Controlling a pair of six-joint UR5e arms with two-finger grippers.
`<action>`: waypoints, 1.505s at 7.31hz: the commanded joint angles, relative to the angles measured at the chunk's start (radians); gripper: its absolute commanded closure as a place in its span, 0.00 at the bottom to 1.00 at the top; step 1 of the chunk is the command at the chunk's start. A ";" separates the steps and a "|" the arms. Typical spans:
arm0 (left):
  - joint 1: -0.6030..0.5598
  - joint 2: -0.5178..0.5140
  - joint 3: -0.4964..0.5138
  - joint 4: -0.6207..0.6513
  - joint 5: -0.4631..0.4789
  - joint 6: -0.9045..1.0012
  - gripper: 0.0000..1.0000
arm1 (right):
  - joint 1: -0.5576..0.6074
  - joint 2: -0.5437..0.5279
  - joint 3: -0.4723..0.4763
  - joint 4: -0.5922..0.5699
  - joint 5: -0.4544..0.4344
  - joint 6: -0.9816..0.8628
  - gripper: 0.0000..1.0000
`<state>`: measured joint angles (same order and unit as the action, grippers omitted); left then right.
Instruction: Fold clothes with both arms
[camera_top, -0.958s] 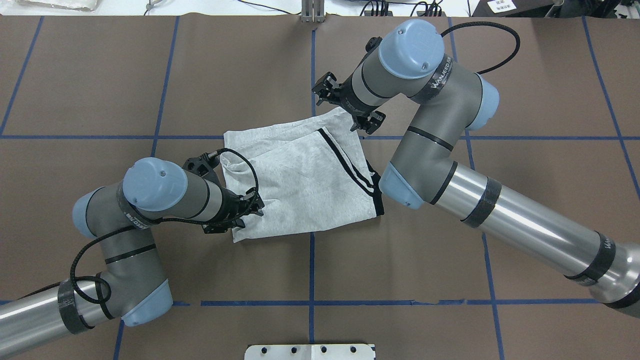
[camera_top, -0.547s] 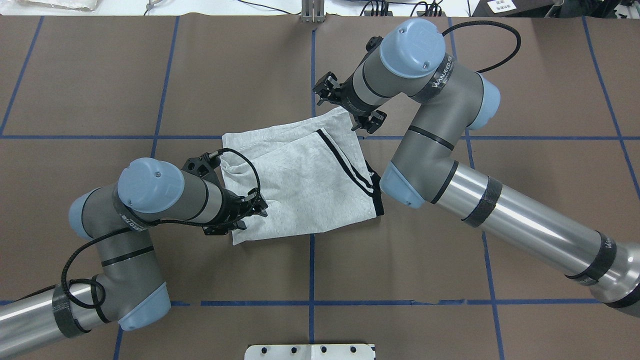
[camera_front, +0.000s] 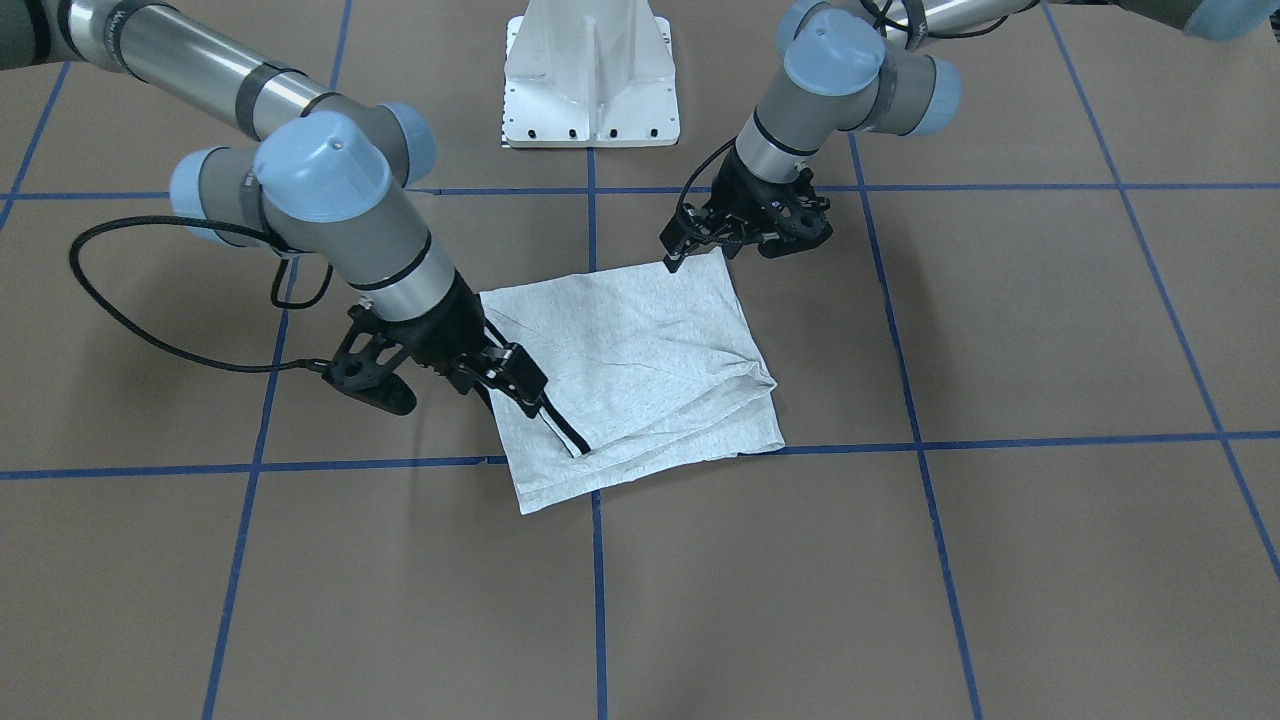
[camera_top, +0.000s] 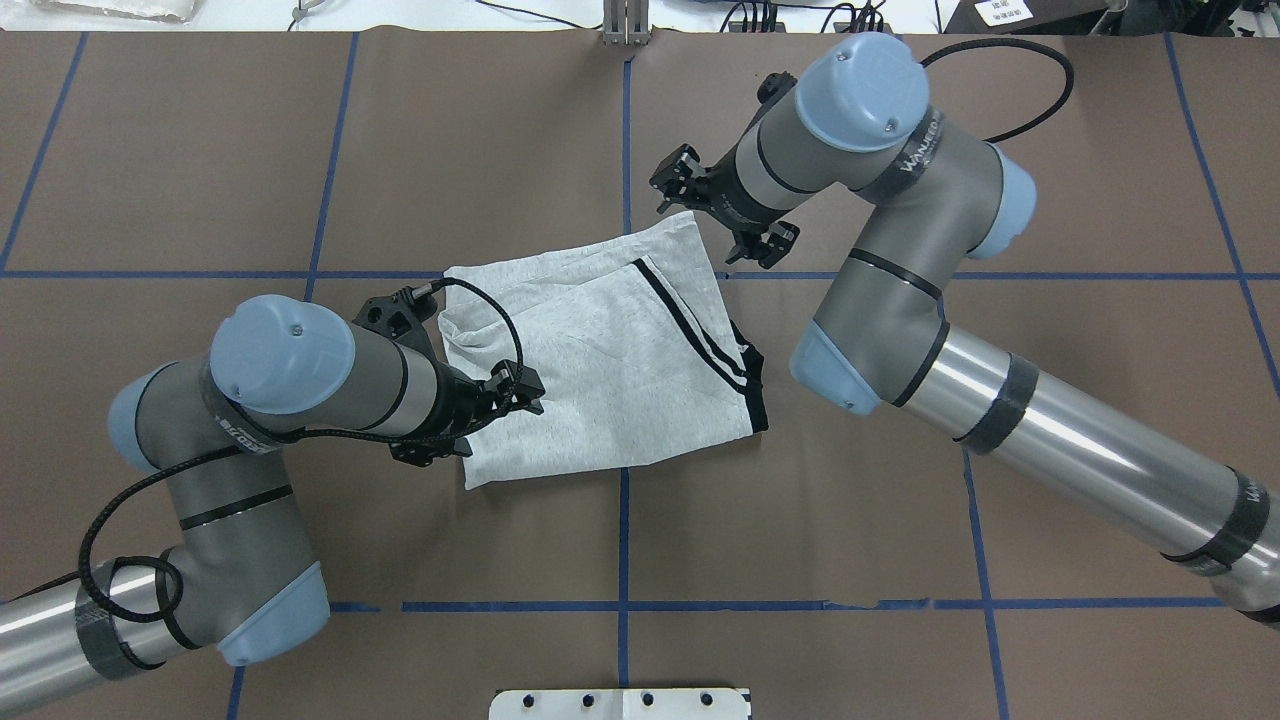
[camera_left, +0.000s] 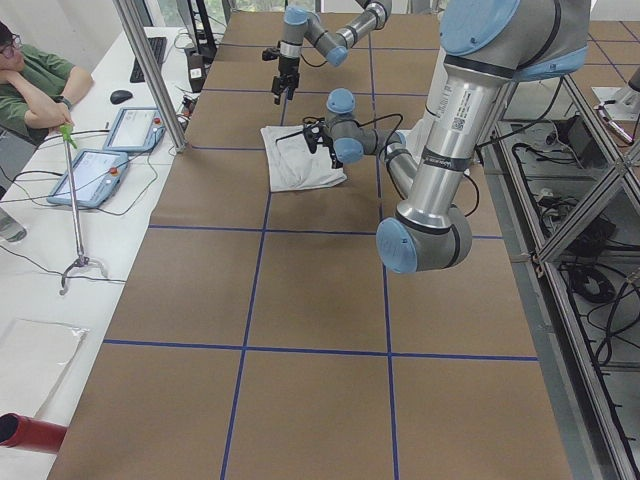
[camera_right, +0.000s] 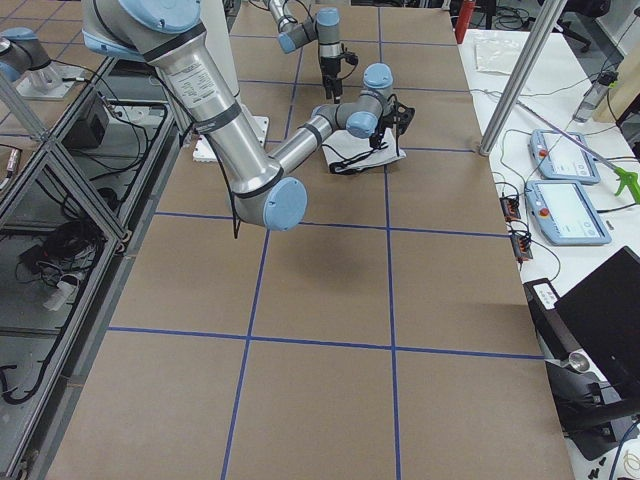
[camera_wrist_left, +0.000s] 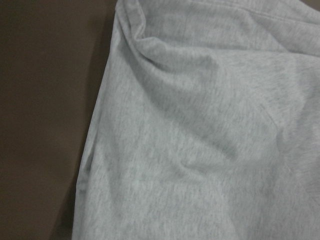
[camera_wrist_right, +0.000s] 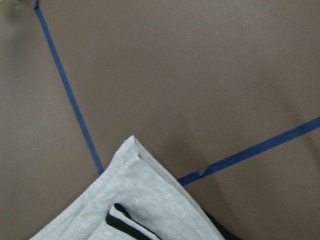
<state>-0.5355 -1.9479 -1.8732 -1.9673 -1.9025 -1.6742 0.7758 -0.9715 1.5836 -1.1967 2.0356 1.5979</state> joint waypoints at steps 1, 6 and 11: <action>-0.108 0.076 -0.041 0.016 -0.006 0.193 0.01 | 0.058 -0.099 0.103 -0.130 0.031 -0.238 0.00; -0.559 0.355 -0.040 0.005 -0.226 0.930 0.00 | 0.306 -0.442 0.188 -0.159 0.211 -0.868 0.00; -0.880 0.588 0.011 -0.002 -0.312 1.665 0.00 | 0.559 -0.717 0.182 -0.164 0.311 -1.377 0.00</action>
<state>-1.3589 -1.4030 -1.8878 -1.9617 -2.1644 -0.1100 1.2882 -1.6427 1.7736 -1.3571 2.3166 0.2883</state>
